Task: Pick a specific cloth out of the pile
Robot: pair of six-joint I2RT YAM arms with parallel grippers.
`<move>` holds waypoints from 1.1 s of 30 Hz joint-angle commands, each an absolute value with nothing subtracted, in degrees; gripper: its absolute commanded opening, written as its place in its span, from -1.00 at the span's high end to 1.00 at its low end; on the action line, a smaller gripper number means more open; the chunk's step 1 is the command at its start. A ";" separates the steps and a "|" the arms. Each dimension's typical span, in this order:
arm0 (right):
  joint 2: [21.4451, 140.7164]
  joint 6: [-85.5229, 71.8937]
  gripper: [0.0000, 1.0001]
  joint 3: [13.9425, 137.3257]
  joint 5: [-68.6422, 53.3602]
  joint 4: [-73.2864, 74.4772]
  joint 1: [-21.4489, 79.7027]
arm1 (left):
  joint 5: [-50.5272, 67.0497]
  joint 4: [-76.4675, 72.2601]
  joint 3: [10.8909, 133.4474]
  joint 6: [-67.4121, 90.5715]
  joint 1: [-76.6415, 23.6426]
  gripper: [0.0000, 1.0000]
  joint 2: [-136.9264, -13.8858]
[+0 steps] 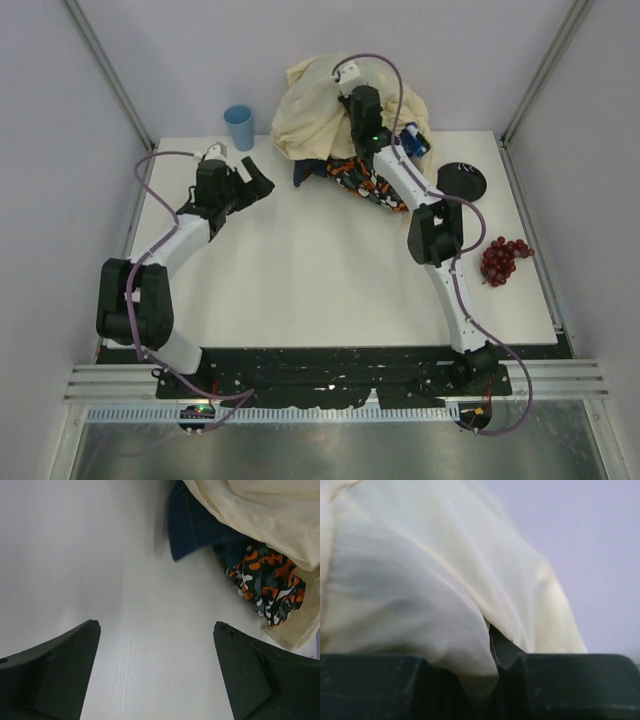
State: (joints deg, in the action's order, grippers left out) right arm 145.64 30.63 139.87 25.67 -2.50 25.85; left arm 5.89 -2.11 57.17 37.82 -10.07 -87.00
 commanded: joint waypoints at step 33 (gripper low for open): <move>144.85 1.49 0.60 140.98 15.73 3.69 13.97 | 14.85 -23.72 95.36 55.64 -21.53 -0.66 -130.25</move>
State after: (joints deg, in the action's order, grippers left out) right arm 148.64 1.93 143.09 16.78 1.39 13.47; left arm 15.00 -15.31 92.36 55.16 -20.99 -131.63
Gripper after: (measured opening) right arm 0.200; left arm 0.908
